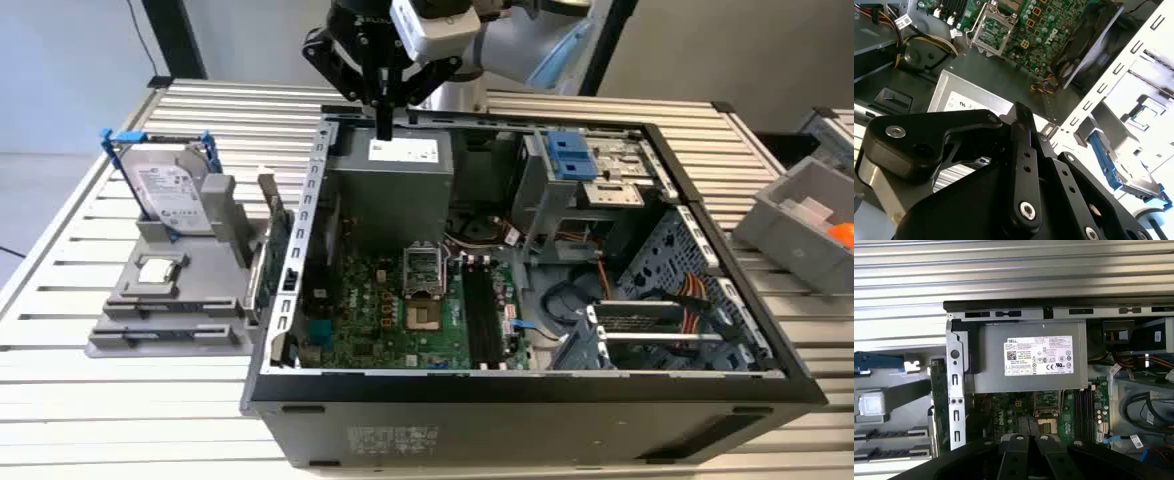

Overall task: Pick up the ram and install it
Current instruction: 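Reach for the ram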

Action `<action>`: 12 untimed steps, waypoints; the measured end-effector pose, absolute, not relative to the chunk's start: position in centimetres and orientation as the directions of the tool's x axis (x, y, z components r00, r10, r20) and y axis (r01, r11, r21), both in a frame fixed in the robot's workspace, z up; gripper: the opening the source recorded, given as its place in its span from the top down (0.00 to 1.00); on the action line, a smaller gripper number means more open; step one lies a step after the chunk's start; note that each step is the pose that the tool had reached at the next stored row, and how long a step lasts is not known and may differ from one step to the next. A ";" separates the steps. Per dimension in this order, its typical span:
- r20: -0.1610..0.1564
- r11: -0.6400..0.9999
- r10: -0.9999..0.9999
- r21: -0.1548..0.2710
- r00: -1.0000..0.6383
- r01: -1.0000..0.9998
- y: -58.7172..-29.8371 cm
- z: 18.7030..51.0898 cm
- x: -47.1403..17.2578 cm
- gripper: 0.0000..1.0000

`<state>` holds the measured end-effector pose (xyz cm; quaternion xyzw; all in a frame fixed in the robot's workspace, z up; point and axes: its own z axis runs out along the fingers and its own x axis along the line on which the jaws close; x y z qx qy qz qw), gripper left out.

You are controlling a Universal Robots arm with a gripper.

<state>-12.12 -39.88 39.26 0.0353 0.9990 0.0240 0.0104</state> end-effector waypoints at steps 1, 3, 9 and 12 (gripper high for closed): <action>-0.019 0.996 0.071 0.049 -0.997 0.070 -39.9 39.3 -12.1 1.00; -0.019 0.996 0.071 0.049 -0.997 0.070 -39.9 39.3 -12.1 1.00; -0.019 0.996 0.071 0.049 -0.997 0.070 -39.9 39.3 -12.1 1.00; -0.019 0.996 0.071 0.049 -0.997 0.070 -39.9 39.3 -12.1 1.00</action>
